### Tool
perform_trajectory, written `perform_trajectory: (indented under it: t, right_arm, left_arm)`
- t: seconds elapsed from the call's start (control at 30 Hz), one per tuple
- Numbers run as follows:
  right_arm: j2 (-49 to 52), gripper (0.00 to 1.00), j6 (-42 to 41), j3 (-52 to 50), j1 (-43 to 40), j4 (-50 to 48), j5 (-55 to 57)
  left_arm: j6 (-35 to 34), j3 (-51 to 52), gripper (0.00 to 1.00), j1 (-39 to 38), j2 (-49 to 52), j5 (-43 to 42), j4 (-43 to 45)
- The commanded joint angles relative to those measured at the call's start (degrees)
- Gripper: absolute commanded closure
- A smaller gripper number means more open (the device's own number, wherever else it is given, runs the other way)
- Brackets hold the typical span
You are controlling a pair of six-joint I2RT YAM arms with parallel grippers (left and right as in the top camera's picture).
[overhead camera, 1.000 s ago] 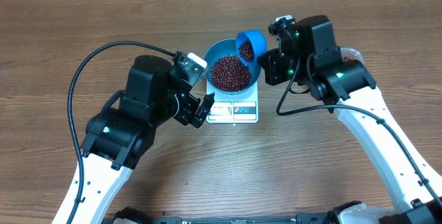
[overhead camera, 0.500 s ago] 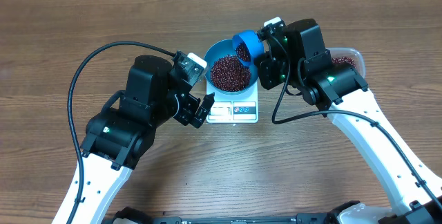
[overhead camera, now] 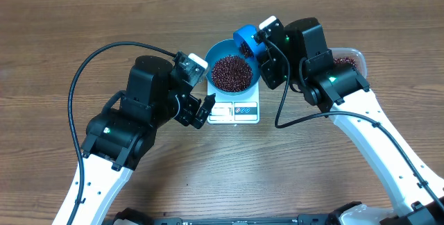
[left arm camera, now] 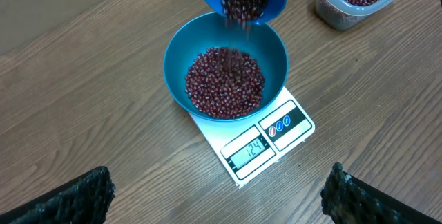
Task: Scoop item into bowl and weigh 150g on scale
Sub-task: 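Tilt the scoop slowly with the right gripper to trickle beans into the bowl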
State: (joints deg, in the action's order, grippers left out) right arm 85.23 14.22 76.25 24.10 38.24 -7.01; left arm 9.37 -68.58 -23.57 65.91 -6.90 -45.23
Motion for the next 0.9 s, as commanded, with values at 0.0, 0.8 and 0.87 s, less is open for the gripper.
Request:
perform_trajectory:
  t: [0.0, 0.8, 0.87]
  right_arm:
    - [-0.2, 0.96, -1.2, -0.1, 0.3, 0.0, 0.5]
    - [-0.2, 0.96, -14.2, -0.1, 0.3, -0.1, -5.0]
    - [-0.2, 0.96, -14.2, -0.1, 0.3, -0.1, -5.0]
  left_arm:
    - [-0.6, -0.2, 0.0, 0.3, 0.0, -0.7, 0.0]
    - [-0.6, -0.2, 0.0, 0.3, 0.0, -0.6, 0.2]
    - [-0.6, -0.2, 0.0, 0.3, 0.0, -0.6, 0.3]
